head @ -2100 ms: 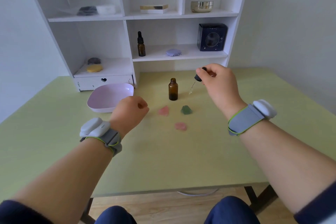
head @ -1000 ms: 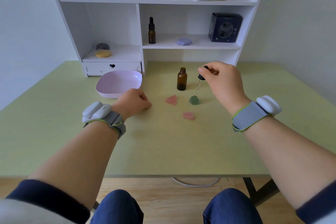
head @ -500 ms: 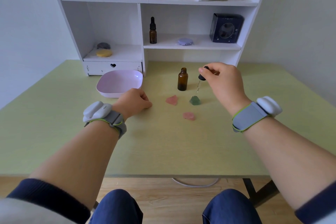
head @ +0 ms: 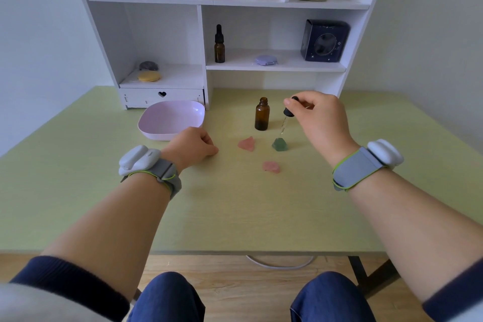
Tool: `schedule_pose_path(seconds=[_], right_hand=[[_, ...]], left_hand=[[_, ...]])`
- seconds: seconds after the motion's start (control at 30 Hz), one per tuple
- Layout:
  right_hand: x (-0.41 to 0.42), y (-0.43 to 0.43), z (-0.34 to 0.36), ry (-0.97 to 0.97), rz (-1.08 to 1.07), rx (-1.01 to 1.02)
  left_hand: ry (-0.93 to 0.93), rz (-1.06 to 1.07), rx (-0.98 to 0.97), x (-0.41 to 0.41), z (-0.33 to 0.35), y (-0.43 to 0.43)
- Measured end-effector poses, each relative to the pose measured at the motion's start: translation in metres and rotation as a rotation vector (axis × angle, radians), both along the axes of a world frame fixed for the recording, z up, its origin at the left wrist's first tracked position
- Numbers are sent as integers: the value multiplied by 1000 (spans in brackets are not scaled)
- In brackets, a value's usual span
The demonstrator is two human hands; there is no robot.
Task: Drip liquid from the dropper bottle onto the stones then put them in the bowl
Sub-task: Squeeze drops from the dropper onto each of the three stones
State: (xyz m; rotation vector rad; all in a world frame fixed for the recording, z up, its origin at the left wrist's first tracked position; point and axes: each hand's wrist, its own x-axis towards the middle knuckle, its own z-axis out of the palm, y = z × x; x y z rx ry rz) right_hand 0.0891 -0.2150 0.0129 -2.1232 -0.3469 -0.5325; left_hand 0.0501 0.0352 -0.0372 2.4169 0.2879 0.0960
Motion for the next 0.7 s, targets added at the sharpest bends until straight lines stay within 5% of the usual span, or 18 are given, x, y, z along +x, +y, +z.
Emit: schedule_pose_path(seconds=[0.7], right_hand=[[3, 3, -1, -5, 4, -7]], left_hand=[[4, -15, -8, 0, 1, -1]])
